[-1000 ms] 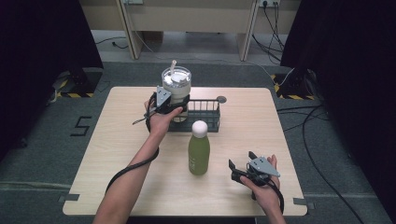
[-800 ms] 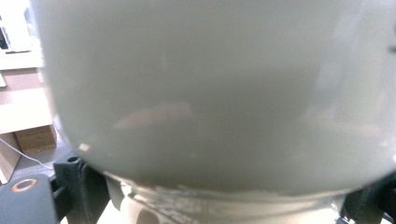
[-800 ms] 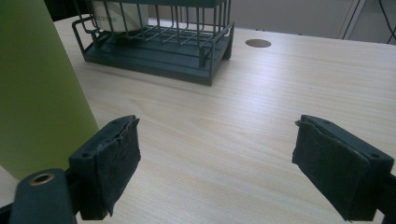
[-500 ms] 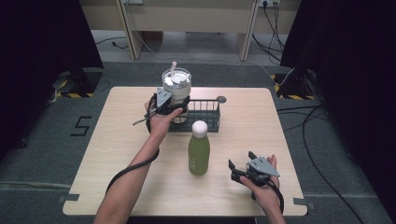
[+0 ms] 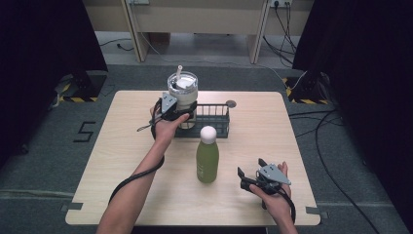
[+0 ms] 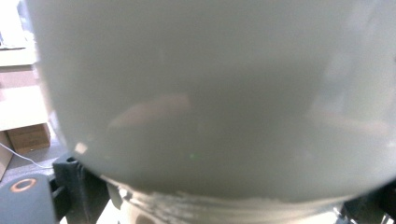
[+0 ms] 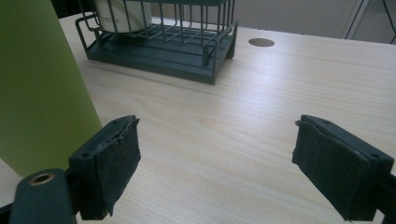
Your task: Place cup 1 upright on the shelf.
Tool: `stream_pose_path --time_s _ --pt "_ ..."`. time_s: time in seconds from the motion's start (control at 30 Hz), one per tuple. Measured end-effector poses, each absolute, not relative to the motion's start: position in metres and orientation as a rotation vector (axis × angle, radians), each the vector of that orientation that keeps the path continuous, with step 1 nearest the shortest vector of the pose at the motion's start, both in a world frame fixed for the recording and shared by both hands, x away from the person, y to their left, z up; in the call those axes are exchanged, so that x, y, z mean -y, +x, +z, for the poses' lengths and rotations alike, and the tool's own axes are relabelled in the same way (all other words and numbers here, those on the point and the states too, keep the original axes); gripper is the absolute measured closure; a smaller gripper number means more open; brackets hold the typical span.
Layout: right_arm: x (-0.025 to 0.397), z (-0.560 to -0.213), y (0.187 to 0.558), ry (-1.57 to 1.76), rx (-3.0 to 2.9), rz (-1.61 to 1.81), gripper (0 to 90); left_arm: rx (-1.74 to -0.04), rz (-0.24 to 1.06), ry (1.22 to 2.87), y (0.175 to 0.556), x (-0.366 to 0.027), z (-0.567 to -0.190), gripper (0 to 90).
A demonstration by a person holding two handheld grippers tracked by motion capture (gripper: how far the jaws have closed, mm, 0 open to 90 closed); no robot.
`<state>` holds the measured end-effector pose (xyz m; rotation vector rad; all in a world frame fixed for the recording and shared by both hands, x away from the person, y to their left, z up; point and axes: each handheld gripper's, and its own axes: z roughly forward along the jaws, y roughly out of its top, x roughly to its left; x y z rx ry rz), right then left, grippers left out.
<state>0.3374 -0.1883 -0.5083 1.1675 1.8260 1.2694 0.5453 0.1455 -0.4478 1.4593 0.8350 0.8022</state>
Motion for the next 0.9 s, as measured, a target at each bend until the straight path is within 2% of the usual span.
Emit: stream_pose_path --time_s 0.37,0.63,0.9 --pt "0.1871 -0.508 0.3371 1.163 -1.828 1.268 14.3 -0.82 0.798 1.46 0.545 -0.1464 -0.4492 8.6" --pt "0.1869 -0.5088 0.3373 1.16 -1.837 1.266 14.3 -0.823 0.793 1.461 0.5431 -0.1494 -0.4513 3.0" --pt "0.1869 -0.5084 0.3371 1.163 -1.834 1.265 14.3 -0.821 0.8 1.463 0.5369 -0.154 -0.4506 2.8"
